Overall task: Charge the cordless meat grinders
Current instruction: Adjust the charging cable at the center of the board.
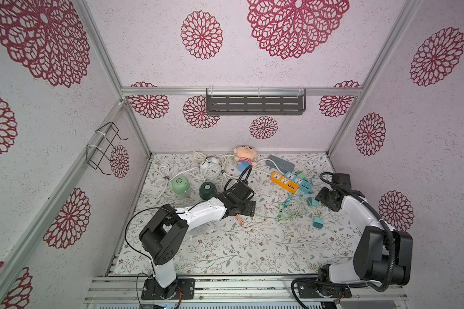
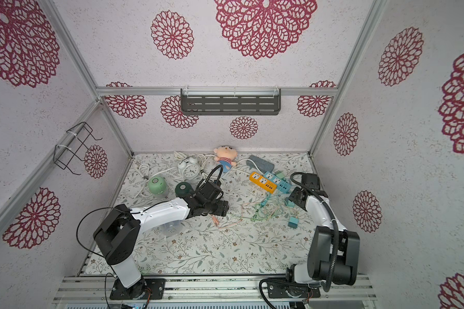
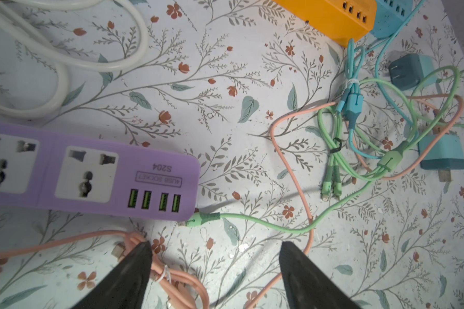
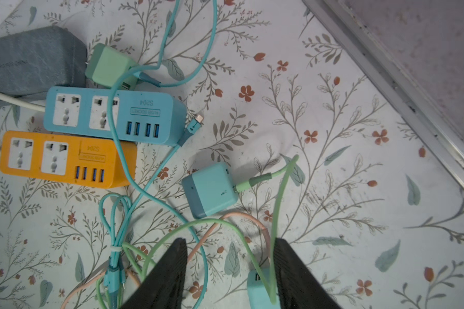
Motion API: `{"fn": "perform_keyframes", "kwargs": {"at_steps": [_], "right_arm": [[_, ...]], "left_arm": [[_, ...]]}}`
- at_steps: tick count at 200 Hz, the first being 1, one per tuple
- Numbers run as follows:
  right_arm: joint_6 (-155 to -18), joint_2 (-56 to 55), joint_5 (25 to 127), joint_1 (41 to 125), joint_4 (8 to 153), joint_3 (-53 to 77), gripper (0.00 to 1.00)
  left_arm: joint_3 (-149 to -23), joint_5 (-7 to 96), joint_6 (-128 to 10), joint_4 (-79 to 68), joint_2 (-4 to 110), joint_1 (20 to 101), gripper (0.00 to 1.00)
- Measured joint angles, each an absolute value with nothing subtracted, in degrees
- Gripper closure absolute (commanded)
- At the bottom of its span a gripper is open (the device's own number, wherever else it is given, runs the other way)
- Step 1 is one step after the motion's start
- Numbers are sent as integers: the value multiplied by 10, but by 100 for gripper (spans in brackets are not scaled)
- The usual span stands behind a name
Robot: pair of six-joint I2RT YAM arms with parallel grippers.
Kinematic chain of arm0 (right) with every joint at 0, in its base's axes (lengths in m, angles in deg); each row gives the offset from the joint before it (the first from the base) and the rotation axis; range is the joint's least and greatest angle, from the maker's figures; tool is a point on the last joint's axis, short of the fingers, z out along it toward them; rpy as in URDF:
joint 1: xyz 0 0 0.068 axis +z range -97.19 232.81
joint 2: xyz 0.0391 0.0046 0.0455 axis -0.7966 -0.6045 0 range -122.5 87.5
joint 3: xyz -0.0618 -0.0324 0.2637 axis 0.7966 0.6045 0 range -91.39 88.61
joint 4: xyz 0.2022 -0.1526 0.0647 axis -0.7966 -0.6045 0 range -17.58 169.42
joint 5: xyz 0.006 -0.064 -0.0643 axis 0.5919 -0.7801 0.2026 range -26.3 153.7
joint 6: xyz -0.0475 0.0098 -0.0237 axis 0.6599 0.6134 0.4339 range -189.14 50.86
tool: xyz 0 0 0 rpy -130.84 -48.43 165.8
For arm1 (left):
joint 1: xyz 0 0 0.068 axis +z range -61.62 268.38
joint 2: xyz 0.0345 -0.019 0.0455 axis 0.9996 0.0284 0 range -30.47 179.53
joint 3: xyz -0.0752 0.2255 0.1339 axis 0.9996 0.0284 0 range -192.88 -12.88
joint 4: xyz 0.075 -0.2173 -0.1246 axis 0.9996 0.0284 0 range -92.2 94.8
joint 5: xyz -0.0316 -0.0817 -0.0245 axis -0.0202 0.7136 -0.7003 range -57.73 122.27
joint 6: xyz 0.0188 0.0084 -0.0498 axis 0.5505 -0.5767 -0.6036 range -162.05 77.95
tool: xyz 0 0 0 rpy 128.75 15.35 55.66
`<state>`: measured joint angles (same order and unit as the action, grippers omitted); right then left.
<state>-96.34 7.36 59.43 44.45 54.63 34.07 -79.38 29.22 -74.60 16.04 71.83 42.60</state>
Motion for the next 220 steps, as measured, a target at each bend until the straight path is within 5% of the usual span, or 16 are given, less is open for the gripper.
{"fn": "perform_keyframes", "kwargs": {"at_steps": [32,70,100,122,147,220], "right_arm": [[-964,130,592,444,517,343,45],[-969,194,591,444,489,346,45],[-973,207,597,444,482,359,46],[-976,214,608,449,476,374,50],[-978,220,614,464,469,377,54],[-984,227,628,544,477,377,56]], "left_arm": [[-753,305,-747,156,693,425,28],[-737,321,-741,148,663,414,12],[-737,329,-723,153,662,384,9],[-740,328,-712,158,671,372,31],[-748,328,-703,160,694,367,37],[-795,329,-665,156,790,347,15]]}}
